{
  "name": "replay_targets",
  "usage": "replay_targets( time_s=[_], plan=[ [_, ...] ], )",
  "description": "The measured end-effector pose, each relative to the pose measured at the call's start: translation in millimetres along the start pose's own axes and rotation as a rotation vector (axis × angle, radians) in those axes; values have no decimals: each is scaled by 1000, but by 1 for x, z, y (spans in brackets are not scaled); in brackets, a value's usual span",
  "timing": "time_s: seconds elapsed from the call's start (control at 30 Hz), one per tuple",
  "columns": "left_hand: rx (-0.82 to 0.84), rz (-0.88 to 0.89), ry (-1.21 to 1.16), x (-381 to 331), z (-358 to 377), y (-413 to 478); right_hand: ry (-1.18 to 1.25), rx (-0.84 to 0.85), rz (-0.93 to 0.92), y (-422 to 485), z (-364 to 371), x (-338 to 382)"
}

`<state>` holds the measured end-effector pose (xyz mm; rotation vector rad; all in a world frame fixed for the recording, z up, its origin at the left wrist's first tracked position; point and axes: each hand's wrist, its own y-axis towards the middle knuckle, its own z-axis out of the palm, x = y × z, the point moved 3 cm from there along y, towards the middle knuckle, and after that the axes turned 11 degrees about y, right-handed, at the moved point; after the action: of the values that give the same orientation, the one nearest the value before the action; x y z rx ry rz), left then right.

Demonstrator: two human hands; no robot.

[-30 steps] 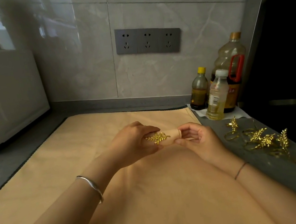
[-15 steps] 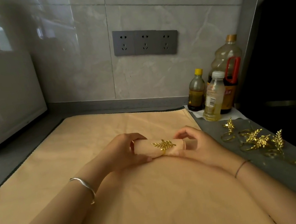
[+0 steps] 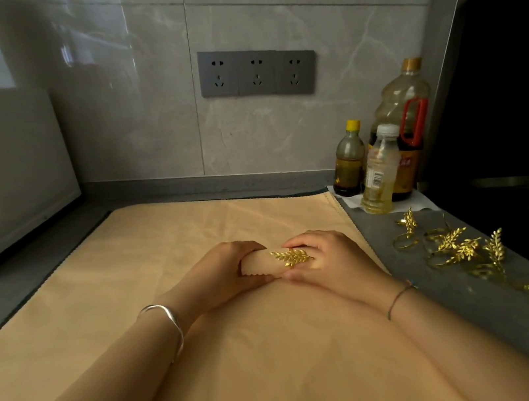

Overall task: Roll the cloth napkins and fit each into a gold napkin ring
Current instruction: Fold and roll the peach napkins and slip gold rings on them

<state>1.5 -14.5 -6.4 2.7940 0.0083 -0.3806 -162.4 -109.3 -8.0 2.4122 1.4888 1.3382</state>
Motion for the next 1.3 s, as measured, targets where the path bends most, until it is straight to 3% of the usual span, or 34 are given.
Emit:
replay_targets(
  time_s=[0.13, 0.3, 0.53, 0.73, 1.17, 1.3],
  plan=[
    [-2, -22, -34, 6, -4, -1, 55, -34, 32, -3, -9, -4],
    [-41, -127, -275, 22, -7, -3, 90, -253, 155, -11, -32, -16],
    [-41, -135, -367, 21, 1, -2, 118, -266, 274, -10, -17, -20],
    [-19, -176, -393, 20, 2, -2, 286, -206, 343, -14, -19, -21],
    [13, -117, -433, 15, -3, -4, 228, -198, 358, -13, -29, -21],
    [62, -50, -298, 8, 0, -2, 320, -10, 231, -9, -13, -14]
  ],
)
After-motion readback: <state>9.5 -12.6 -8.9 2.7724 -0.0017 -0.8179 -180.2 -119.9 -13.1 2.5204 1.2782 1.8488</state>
